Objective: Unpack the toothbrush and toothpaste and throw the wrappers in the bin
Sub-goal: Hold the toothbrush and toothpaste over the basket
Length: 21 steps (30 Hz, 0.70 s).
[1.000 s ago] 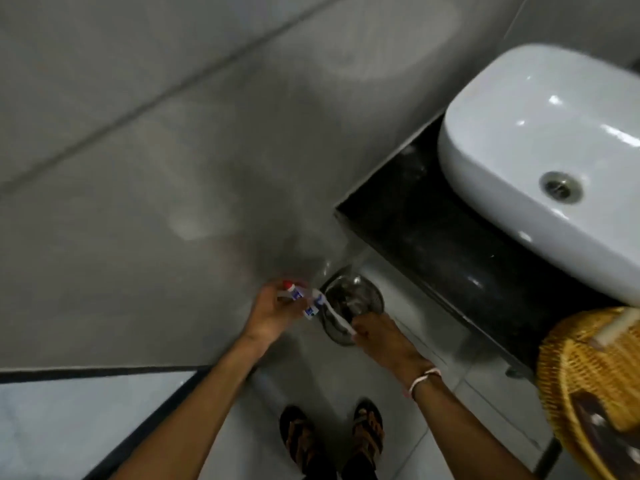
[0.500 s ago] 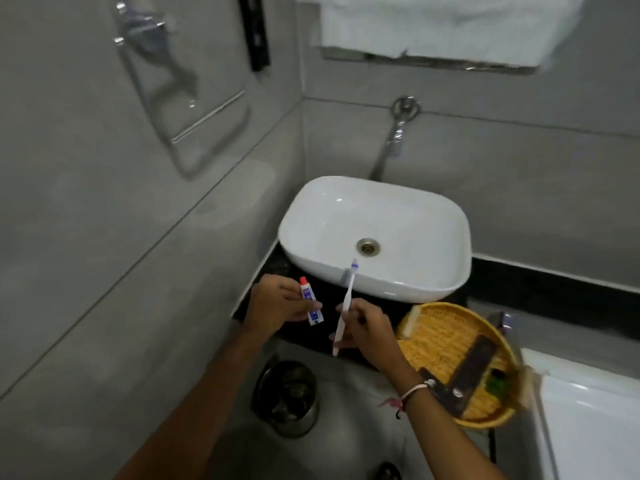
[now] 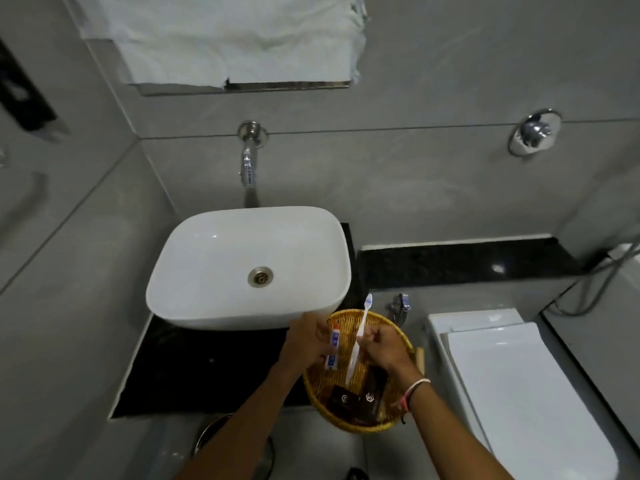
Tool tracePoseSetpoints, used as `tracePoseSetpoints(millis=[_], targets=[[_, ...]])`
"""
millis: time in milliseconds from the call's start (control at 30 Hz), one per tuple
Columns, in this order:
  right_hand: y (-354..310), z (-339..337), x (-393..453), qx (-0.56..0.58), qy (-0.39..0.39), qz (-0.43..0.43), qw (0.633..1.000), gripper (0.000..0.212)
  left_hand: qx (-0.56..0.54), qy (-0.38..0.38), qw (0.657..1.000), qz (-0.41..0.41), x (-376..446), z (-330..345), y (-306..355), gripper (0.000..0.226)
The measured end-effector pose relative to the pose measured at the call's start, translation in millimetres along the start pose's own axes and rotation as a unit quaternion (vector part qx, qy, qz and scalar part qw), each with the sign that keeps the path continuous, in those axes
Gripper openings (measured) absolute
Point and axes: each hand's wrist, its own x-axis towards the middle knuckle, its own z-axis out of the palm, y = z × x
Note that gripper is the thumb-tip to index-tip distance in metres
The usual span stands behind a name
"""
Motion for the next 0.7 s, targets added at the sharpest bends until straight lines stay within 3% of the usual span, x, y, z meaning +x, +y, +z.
tracePoseSetpoints(millis=[100, 233, 367, 700], targets=[[6.4, -6.2, 20.9, -0.053, 0.006, 0.011, 0.998, 0.018, 0.035, 0.033, 0.999, -0.015, 15.1, 24.6, -1.4, 0.025], [11.1, -12.9, 40.4, -0.111, -0.033, -0.002, 0.993, 0.017, 0.092, 0.071, 0.993, -0.006, 33.9, 46.1, -3.3, 0.005], [13.5, -14.5, 51.1, -0.132, -0.050, -0.020, 0.990, 0.017, 0.165, 0.086, 0.982, 0.029, 44.8, 56.4, -6.3, 0.012], [12.3, -8.8, 47.7, -0.154, -0.027, -0.012, 0.988, 0.019, 0.185, 0.087, 0.975, 0.093, 42.9, 65.0, -15.2, 0.020]])
